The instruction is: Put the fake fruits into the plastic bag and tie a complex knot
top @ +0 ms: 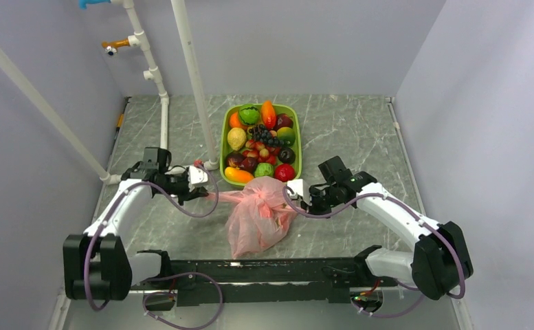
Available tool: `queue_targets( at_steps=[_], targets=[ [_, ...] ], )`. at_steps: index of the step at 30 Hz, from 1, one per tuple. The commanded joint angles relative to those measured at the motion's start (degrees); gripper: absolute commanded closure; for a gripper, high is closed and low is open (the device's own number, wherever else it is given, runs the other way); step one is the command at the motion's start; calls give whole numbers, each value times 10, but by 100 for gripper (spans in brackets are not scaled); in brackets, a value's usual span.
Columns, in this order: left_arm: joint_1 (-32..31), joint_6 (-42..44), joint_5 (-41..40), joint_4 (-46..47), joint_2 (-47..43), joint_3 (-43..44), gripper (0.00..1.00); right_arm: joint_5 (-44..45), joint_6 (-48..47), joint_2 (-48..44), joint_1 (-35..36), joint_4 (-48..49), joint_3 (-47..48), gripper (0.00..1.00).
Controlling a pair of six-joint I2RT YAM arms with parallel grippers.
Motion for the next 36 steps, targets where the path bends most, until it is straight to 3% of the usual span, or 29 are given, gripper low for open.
queue_targets(
  at_steps=[1, 2, 3, 5, 6, 9, 11, 16, 21, 25, 30, 36],
  targets=[
    [7, -8, -92, 17, -63, -8, 100, 87, 36, -13, -25, -45, -13, 100],
    [4, -26, -88, 13, -71, -7, 94, 82, 36, -15, -28, -53, -4, 95],
    [3, -40, -80, 3, -80, -1, 78, 71, 36, -21, -32, -64, 6, 85],
    [3, -73, -58, -18, -93, 17, 48, 47, 40, -35, -36, -90, 30, 49],
    [3, -97, -48, -23, -99, 28, 35, 37, 45, -46, -37, -100, 42, 36],
    [3, -165, -22, -32, -121, 71, 2, 7, 69, -78, -37, -120, 83, 12],
    [3, -211, -19, -35, -132, 103, 1, -5, 95, -94, -37, -123, 113, 2],
    [7, -345, -64, -63, -122, 221, 1, -42, 194, -102, -77, -89, 194, 0],
    [38, -462, -130, -116, -71, 352, 1, -120, 302, -50, -237, -48, 274, 0],
    [72, -488, -189, -157, -28, 402, 1, -158, 359, -2, -366, -18, 290, 0],
    [126, -493, -209, -153, -20, 346, 1, -133, 352, 45, -469, 0, 248, 0],
    [163, -512, -257, -114, -15, 228, 1, -78, 336, 44, -495, 52, 150, 0]
  ],
)
